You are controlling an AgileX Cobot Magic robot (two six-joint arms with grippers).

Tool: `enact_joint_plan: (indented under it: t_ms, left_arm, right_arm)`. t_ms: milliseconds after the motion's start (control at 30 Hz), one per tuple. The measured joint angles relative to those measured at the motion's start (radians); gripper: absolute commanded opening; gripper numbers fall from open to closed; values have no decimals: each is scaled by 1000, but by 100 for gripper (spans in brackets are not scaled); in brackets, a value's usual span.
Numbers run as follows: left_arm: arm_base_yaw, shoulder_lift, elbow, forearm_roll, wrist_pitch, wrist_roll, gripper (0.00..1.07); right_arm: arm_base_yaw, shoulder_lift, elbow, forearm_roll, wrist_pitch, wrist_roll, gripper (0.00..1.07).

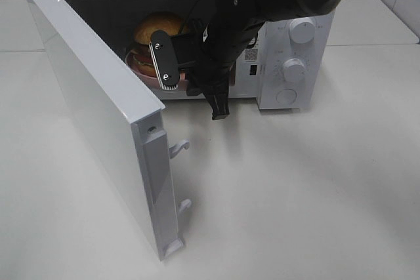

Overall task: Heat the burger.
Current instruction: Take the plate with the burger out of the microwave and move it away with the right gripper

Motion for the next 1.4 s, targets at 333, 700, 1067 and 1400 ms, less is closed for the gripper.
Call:
enact_joint_plan:
  t_ms: [333,700,1067,1400]
  left_arm:
    - [0,0,0,0,0,0,98]
    - [0,0,0,0,0,0,98]
    - [0,0,0,0,0,0,98]
    - [0,0,0,0,0,0,98]
  right_arm:
    - [0,-108,160,0,-138,-55,1]
    - [4,-211,326,-7,-265,-79,2]
    - [4,-329,508,-20,-295,-106,3]
    - [4,-444,656,-32,-325,-106,3]
